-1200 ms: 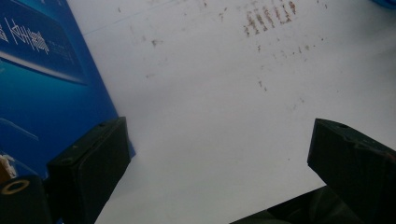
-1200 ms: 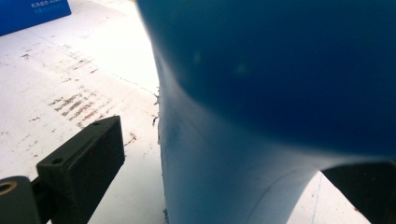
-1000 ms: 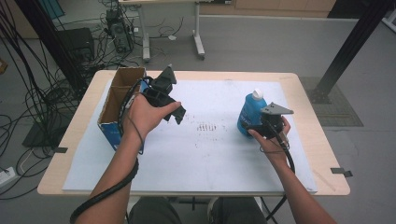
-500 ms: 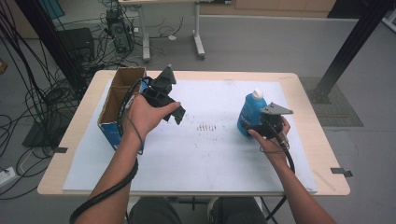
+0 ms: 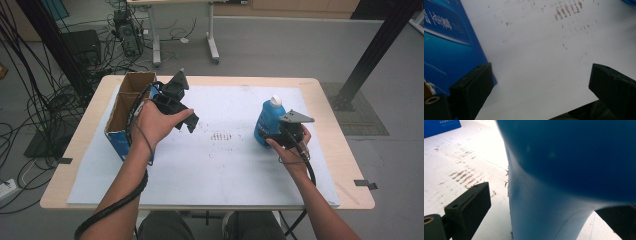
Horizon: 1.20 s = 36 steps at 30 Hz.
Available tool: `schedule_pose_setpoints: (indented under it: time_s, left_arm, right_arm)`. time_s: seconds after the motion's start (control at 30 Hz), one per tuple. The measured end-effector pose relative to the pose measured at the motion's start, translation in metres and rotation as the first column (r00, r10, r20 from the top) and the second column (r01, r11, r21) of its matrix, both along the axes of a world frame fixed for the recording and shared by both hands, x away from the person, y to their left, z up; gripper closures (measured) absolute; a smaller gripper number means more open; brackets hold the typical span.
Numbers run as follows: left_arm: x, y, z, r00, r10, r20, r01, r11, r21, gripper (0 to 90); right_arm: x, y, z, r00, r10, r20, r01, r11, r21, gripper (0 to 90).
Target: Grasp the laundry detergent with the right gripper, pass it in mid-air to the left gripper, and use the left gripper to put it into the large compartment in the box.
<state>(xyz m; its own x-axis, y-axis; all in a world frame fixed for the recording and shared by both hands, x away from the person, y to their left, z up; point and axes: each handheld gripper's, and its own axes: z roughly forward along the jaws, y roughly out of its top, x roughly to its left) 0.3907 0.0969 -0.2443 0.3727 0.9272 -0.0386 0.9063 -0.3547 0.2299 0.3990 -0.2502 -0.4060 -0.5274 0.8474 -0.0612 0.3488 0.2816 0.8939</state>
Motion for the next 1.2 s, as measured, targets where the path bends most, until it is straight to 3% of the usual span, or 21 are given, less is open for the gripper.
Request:
schedule_pose_setpoints:
  time_s: [0.47,1.2]
  left_arm:
    - [-0.0002,0.0,-0.0005,1.0,0.004,0.001,-0.004,1.0,-0.003,6.5]
    - [0.0,0.0007,-0.0013,1.0,0.002,-0.001,-0.002,1.0,0.001,6.4]
  right_arm:
    - [0.0013,-0.0002,-0.0018,0.9999,0.004,-0.013,-0.004,1.0,-0.005,7.5]
    - [0.0032,0.0016,-0.0076,0.9999,0.009,-0.015,-0.009,1.0,-0.006,36.9]
